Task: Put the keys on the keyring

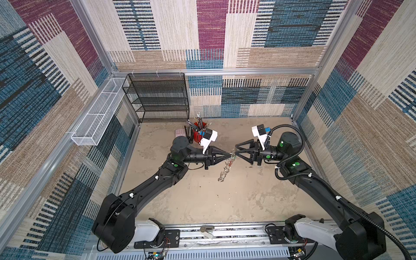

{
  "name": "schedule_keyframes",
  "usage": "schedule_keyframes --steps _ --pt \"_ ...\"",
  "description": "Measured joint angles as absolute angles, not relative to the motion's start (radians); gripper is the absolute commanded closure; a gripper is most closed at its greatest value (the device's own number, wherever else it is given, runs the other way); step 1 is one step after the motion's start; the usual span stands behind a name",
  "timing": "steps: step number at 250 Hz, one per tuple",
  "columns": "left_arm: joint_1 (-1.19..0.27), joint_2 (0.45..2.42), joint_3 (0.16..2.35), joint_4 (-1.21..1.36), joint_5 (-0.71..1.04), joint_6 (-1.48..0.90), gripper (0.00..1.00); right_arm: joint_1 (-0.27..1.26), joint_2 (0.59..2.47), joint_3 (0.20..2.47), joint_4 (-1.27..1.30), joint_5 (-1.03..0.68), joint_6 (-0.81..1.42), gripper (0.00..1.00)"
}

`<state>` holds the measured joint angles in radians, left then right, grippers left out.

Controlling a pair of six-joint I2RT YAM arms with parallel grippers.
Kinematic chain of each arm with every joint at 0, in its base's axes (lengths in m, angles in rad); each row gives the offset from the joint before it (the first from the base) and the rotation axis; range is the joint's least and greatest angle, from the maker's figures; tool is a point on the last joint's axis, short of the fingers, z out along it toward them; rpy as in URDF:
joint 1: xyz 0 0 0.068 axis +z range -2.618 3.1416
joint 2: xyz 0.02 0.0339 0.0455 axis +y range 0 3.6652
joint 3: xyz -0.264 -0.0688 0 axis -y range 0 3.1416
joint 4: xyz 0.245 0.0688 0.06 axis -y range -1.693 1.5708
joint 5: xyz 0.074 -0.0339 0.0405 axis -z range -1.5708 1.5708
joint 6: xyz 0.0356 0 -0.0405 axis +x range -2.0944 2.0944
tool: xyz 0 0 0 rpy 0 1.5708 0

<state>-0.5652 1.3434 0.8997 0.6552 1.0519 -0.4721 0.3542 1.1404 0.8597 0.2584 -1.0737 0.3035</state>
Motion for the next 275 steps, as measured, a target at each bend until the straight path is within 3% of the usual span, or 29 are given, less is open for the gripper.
schedule_keyframes --steps 70,104,164,195,221,275 --pt "-0.566 1.365 0.9 0.693 1.058 -0.516 1.0 0.374 1.144 0.837 0.302 -1.089 0.322 0.47" --pt "-0.566 1.368 0.9 0.707 1.071 -0.53 1.0 0.379 1.154 0.837 0.318 -1.089 0.322 0.54" --pt "-0.564 1.375 0.899 0.704 1.067 -0.545 1.0 0.392 1.178 0.842 0.35 -1.107 0.326 0.75" --pt "-0.565 1.375 0.899 0.702 1.058 -0.545 1.0 0.393 1.179 0.842 0.357 -1.114 0.329 0.74" --pt "-0.565 1.375 0.899 0.7 1.055 -0.545 1.0 0.395 1.179 0.841 0.361 -1.115 0.332 0.55" --pt "-0.566 1.375 0.899 0.699 1.05 -0.54 1.0 0.385 1.145 0.841 0.337 -1.099 0.332 0.47"
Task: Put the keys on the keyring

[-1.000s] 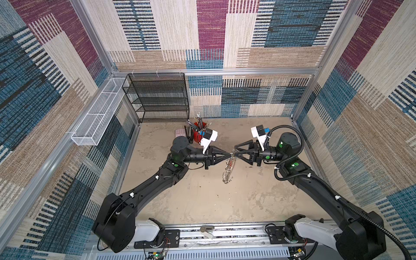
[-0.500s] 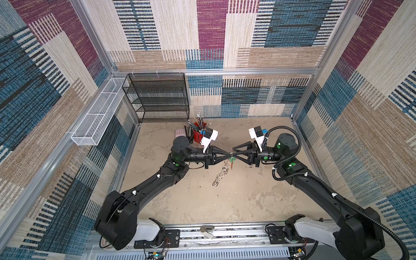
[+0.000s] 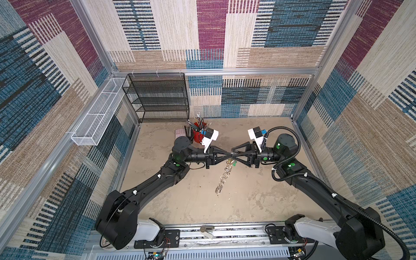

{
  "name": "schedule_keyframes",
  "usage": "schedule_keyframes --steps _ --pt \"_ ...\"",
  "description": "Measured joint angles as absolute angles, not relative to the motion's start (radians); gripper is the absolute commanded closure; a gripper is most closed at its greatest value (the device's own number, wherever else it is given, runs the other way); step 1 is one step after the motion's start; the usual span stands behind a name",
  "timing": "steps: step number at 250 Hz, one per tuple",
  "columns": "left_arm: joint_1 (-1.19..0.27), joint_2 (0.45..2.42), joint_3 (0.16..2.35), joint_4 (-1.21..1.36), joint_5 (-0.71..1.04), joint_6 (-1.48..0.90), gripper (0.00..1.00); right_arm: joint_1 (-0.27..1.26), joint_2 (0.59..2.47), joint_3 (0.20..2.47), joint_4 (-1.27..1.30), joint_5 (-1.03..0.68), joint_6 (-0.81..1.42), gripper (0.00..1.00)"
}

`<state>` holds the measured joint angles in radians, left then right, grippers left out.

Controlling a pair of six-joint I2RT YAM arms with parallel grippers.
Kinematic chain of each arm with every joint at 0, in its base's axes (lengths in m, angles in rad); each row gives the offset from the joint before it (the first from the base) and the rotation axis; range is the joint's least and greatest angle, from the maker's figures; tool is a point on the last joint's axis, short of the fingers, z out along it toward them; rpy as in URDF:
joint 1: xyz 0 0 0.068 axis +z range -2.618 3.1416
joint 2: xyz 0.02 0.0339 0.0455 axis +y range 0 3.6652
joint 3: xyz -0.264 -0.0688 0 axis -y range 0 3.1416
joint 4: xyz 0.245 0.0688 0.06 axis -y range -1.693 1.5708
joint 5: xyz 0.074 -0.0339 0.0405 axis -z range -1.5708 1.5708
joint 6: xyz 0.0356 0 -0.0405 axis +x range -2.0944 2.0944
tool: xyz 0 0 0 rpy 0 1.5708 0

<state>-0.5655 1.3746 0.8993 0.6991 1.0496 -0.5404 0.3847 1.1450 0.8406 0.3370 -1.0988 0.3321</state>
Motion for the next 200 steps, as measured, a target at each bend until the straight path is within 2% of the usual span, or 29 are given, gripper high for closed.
schedule_keyframes --steps 39,90,148,200 --pt "-0.565 1.374 0.899 0.699 1.049 -0.538 1.0 0.355 1.111 0.865 0.331 -1.087 0.332 0.44" --pt "-0.565 1.373 0.899 0.7 1.049 -0.538 1.0 0.355 1.13 0.88 0.331 -1.085 0.332 0.58" --pt "-0.565 1.372 0.899 0.7 1.049 -0.538 1.0 0.374 1.168 0.874 0.323 -1.108 0.332 0.57" --pt "-0.566 1.372 0.899 0.696 1.046 -0.529 1.0 0.403 1.191 0.873 0.319 -1.117 0.331 0.65"
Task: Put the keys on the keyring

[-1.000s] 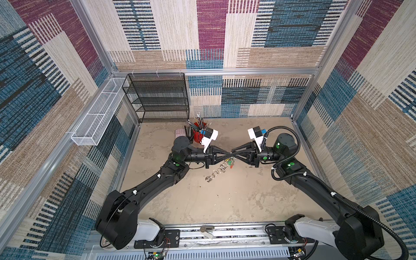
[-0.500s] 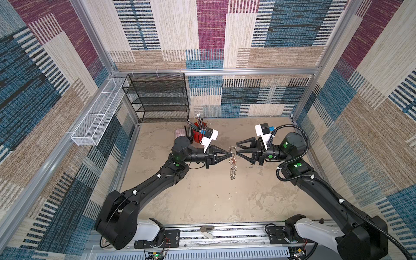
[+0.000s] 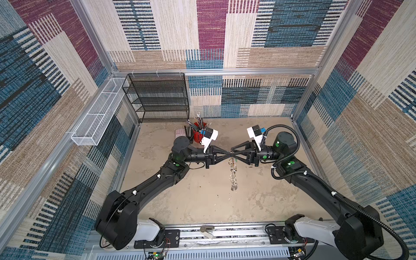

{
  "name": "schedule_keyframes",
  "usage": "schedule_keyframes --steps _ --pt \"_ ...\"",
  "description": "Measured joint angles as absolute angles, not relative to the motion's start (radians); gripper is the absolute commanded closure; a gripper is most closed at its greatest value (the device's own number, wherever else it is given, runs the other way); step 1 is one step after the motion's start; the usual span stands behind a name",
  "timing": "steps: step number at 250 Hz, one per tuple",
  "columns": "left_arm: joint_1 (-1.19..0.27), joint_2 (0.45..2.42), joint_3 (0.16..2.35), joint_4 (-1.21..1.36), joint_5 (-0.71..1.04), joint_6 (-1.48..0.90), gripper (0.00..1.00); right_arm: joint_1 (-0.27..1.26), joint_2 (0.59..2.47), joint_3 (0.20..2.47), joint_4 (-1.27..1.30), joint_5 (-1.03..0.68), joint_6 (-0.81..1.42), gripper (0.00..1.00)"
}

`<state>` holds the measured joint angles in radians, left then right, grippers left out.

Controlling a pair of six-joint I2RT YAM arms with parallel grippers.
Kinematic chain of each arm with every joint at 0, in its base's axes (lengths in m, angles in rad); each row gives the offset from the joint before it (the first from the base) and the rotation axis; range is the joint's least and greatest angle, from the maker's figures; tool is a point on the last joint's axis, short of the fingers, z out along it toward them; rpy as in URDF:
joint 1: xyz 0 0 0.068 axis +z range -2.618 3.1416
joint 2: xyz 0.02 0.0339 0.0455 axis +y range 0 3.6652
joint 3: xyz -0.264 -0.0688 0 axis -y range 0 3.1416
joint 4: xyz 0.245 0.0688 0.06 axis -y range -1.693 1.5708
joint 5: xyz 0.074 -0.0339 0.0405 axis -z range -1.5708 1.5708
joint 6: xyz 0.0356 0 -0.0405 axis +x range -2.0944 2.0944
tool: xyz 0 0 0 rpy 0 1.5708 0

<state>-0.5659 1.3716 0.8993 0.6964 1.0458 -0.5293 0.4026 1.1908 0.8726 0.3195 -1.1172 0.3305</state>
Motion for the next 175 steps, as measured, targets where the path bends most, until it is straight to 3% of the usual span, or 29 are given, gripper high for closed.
schedule_keyframes --steps 89,156,175 --pt "-0.565 1.359 0.899 0.676 1.019 -0.515 1.0 0.408 1.195 0.865 0.317 -1.118 0.321 0.8" --pt "-0.563 1.35 0.896 0.651 0.998 -0.496 1.0 0.406 1.194 0.861 0.323 -1.119 0.319 1.0" --pt "-0.563 1.348 0.896 0.647 0.998 -0.491 1.0 0.406 1.194 0.861 0.324 -1.118 0.318 1.0"
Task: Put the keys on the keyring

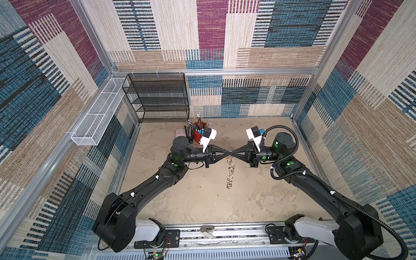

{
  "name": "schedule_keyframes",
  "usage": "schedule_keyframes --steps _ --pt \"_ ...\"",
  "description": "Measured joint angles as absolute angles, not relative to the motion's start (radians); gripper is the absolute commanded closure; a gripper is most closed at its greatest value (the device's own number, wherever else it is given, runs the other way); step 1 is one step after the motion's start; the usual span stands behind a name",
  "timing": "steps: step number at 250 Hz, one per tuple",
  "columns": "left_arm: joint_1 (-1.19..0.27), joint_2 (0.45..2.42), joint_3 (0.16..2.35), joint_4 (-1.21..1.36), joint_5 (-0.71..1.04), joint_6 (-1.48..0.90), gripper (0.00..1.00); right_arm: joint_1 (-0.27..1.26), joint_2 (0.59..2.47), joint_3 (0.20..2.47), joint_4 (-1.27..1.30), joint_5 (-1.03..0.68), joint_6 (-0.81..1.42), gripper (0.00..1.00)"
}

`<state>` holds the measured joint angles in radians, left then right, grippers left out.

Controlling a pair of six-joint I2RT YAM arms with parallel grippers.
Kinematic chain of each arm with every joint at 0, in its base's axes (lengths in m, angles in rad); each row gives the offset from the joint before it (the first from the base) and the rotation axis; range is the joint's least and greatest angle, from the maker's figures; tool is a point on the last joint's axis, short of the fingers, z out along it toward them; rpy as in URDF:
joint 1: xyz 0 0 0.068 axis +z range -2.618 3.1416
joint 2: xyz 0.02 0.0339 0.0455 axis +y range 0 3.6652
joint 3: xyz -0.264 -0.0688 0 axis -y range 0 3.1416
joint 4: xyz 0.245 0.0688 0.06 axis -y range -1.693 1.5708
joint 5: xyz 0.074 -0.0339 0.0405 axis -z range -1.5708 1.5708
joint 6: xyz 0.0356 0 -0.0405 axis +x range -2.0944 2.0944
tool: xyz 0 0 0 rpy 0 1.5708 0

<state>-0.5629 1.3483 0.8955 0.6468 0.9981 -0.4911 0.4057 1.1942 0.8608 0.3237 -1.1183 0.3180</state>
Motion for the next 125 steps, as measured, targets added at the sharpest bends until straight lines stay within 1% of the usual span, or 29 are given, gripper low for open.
schedule_keyframes --steps 39,73,106,125 --pt "-0.563 1.348 0.896 0.638 1.0 -0.479 1.0 0.406 1.194 0.859 0.324 -1.119 0.318 1.0" --pt "-0.556 1.341 0.909 0.589 1.006 -0.467 0.83 0.406 1.195 0.859 0.322 -1.117 0.317 1.0" --pt "-0.526 1.327 0.966 0.455 1.049 -0.437 0.74 0.407 1.197 0.865 0.284 -1.105 0.297 1.0" --pt "-0.503 1.31 1.021 0.321 1.063 -0.377 0.67 0.409 1.198 0.876 0.253 -1.103 0.274 1.0"
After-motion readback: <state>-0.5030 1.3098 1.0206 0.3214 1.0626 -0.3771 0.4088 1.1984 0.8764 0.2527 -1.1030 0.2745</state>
